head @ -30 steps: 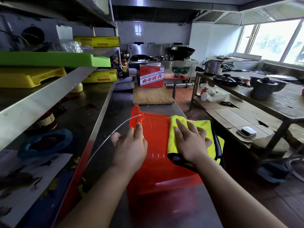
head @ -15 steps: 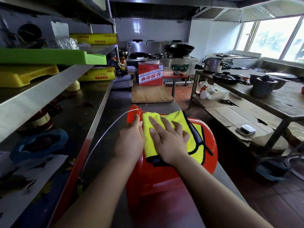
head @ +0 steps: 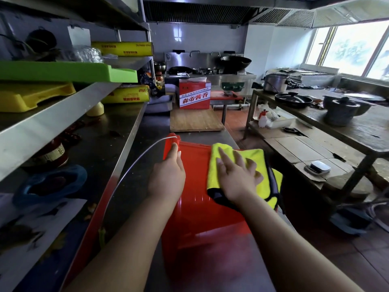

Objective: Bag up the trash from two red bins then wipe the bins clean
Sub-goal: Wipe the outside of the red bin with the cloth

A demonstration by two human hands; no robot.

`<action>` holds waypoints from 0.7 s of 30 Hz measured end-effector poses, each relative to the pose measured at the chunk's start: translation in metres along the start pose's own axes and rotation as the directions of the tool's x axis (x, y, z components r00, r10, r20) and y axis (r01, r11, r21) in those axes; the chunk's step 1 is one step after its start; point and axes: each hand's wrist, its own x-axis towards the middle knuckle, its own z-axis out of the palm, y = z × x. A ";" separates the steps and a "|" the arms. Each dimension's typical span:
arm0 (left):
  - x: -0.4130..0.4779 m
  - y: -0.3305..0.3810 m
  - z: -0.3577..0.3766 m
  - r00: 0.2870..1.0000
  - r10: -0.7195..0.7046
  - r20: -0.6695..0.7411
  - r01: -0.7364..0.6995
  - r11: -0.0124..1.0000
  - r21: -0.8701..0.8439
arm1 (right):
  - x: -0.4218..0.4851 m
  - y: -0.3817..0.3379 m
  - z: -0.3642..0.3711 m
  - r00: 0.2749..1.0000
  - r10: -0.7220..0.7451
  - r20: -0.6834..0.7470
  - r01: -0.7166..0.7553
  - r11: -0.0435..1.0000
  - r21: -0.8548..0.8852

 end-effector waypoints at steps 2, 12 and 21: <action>0.003 0.000 0.001 0.999 -0.033 0.020 0.033 0.999 -0.010 | -0.012 -0.027 0.007 0.991 -0.130 0.016 0.130 0.991 -0.023; 0.008 -0.007 0.001 0.999 -0.043 0.032 0.047 0.989 -0.139 | -0.003 -0.003 0.010 0.984 -0.179 0.009 0.179 0.984 -0.011; -0.038 0.001 0.004 0.999 -0.012 0.035 0.015 0.997 -0.081 | 0.013 0.065 -0.004 0.993 0.098 -0.058 -0.095 0.994 0.043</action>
